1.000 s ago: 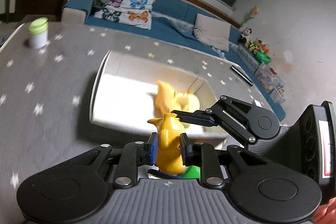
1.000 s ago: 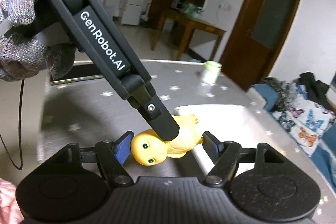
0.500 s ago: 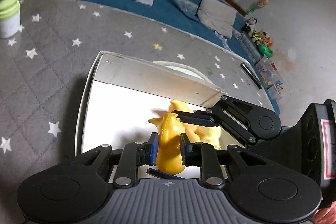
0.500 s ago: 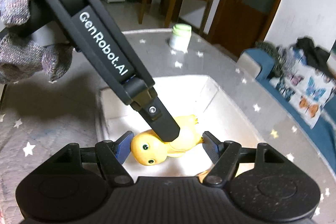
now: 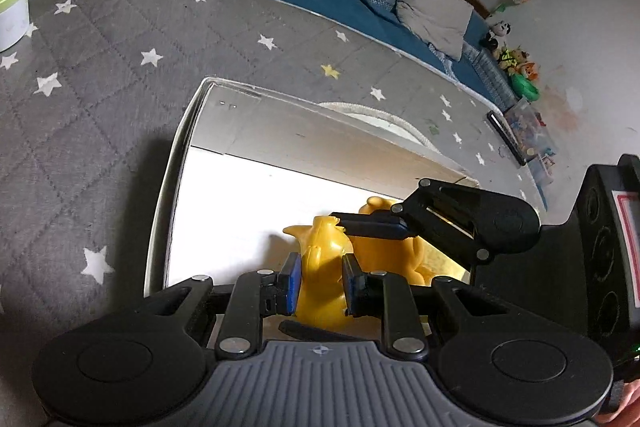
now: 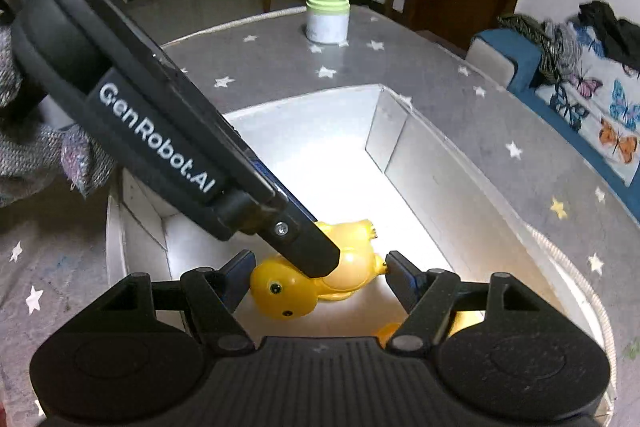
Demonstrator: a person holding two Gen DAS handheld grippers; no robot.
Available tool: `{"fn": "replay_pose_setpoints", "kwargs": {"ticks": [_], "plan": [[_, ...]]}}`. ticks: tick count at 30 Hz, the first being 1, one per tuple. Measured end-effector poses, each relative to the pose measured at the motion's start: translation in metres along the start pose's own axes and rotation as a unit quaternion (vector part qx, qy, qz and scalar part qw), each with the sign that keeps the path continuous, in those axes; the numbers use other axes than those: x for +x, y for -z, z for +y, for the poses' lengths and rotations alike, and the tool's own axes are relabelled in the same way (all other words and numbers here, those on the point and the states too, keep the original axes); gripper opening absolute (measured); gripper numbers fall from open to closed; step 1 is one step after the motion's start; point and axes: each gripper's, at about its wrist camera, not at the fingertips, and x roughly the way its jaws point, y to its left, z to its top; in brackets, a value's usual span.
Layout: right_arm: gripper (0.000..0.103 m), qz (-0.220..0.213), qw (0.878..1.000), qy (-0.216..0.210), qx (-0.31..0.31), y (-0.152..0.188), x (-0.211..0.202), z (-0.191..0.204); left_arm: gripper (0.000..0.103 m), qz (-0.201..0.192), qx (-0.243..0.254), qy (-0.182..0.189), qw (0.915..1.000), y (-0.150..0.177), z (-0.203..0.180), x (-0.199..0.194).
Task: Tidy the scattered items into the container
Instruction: 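Lower the yellow duck into the white box and open the left gripper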
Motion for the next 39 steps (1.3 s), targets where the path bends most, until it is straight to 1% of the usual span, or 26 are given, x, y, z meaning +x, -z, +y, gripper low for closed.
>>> {"fn": "replay_pose_setpoints", "kwargs": {"ticks": [4,11,17,19,22,23,25,27,30,34,37,39], "plan": [[0.073,0.009,1.000,0.000,0.000,0.000,0.005,-0.002,0.024,0.003,0.006,-0.008,0.9999,0.002,-0.001,0.003],[0.074,0.011,1.000,-0.002,0.006,0.003,0.007,-0.005,0.025,0.001,0.009,-0.020,0.9998,0.002,-0.003,0.006],[0.081,0.004,1.000,0.003,0.014,0.001,0.007,-0.009,0.025,-0.004,0.010,-0.028,0.9996,0.002,-0.005,0.005],[0.082,0.000,1.000,0.007,0.020,0.003,0.004,-0.010,0.025,-0.007,0.011,-0.031,0.9994,0.002,-0.005,0.005],[0.083,-0.010,0.999,0.010,0.028,0.006,-0.003,-0.012,0.026,-0.010,0.011,-0.033,0.9993,0.003,-0.005,0.002],[0.085,-0.014,0.999,0.009,0.031,0.006,-0.005,-0.012,0.026,-0.012,0.011,-0.034,0.9993,0.003,-0.006,0.002],[0.095,-0.024,0.999,0.004,0.034,0.008,-0.011,-0.011,0.026,-0.015,0.011,-0.035,0.9992,0.005,-0.006,0.000],[0.095,-0.033,0.999,0.006,0.031,0.009,-0.017,-0.007,0.026,-0.019,0.011,-0.038,0.9990,0.006,-0.008,-0.002],[0.095,-0.045,0.999,0.023,0.021,0.011,-0.026,0.000,0.026,-0.028,0.015,-0.047,0.9984,0.009,-0.012,-0.007],[0.095,-0.060,0.998,0.029,0.019,0.012,-0.038,0.007,0.026,-0.047,0.026,-0.058,0.9968,0.014,-0.021,-0.019],[0.103,-0.080,0.996,0.045,0.018,0.015,-0.049,0.015,0.026,-0.067,0.041,-0.063,0.9949,0.021,-0.032,-0.031],[0.103,-0.099,0.993,0.061,0.018,0.019,-0.058,0.021,0.026,-0.080,0.051,-0.064,0.9935,0.028,-0.040,-0.040]]}}
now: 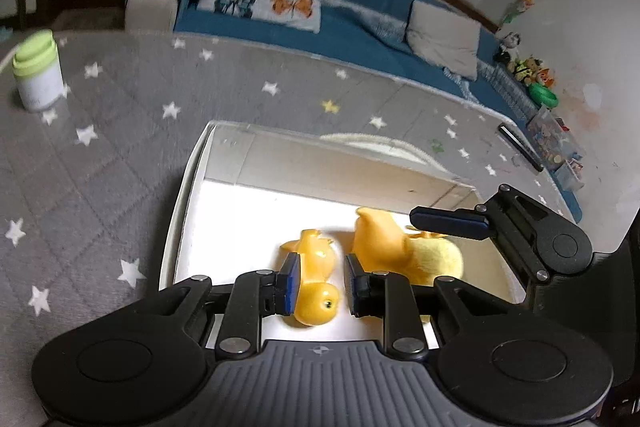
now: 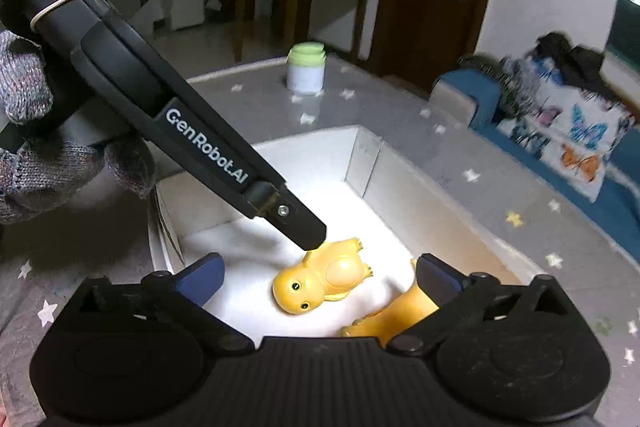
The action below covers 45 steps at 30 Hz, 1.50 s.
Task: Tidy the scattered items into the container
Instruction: 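Lower the yellow duck into the white box and open the left gripper, then move the left tool back out to the green packet beside the box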
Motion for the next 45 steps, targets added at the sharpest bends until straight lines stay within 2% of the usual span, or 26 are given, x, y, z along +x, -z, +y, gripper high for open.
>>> {"fn": "replay_pose_setpoints", "kwargs": {"ticks": [9,15,26,31,38,45], "plan": [[0.103,-0.077,0.996,0.043,0.029,0.015,-0.054,0.019,0.028,-0.052,0.021,0.005,0.9984,0.030,-0.027,-0.039],[0.103,-0.113,0.988,0.078,0.069,0.040,-0.086,0.036,0.029,-0.077,0.026,0.004,0.9967,0.062,-0.043,-0.060],[0.103,-0.135,0.978,0.091,0.133,0.087,-0.127,0.066,0.029,-0.083,0.031,-0.024,0.9958,0.122,-0.067,-0.069],[0.103,-0.124,0.975,0.097,0.155,0.105,-0.137,0.074,0.029,-0.081,0.047,-0.044,0.9947,0.144,-0.077,-0.068],[0.103,-0.101,0.975,0.103,0.168,0.125,-0.140,0.087,0.029,-0.060,0.038,-0.040,0.9966,0.161,-0.074,-0.062],[0.103,-0.101,0.975,0.103,0.166,0.136,-0.139,0.101,0.029,-0.050,0.033,-0.042,0.9974,0.172,-0.072,-0.059]]}}
